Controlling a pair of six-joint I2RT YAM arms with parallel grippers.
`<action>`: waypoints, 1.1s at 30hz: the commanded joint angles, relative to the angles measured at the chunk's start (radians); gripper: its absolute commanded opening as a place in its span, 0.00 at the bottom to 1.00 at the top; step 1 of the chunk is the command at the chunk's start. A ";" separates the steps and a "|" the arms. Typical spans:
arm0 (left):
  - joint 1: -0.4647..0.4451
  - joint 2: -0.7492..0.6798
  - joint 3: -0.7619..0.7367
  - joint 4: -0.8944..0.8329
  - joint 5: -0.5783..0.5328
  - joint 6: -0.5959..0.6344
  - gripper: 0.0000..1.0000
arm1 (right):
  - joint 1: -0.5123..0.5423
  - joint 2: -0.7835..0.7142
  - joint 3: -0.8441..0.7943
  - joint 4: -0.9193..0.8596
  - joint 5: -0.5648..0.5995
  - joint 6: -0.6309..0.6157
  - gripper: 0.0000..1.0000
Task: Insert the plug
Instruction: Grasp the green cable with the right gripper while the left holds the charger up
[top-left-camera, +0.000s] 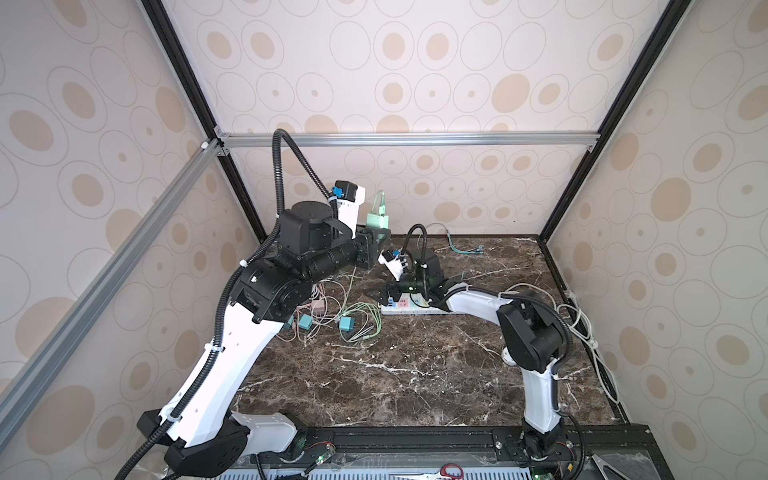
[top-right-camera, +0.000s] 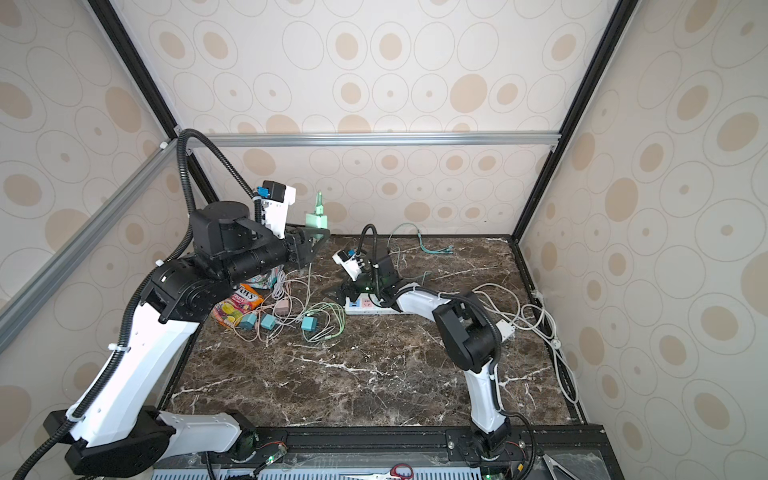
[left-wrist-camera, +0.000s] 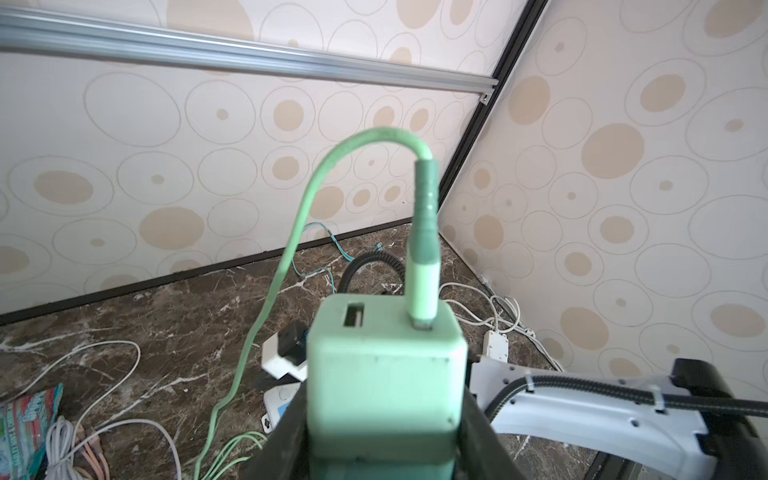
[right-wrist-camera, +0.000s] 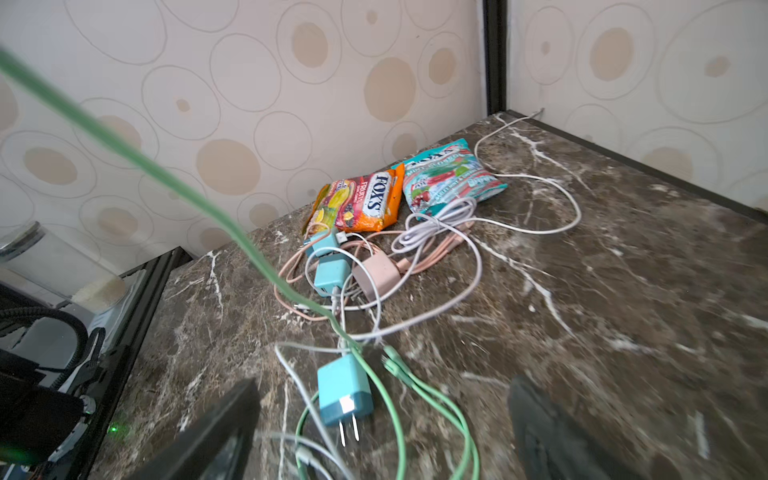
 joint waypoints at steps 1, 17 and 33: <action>0.014 0.015 0.083 -0.027 0.018 0.063 0.00 | 0.035 0.072 0.067 0.104 0.039 0.066 0.93; 0.037 0.011 0.190 -0.087 -0.029 0.103 0.00 | 0.106 0.276 0.257 0.209 0.026 0.150 0.33; 0.049 -0.143 0.047 -0.089 -0.459 0.126 0.00 | 0.117 -0.042 0.504 0.032 0.305 0.052 0.00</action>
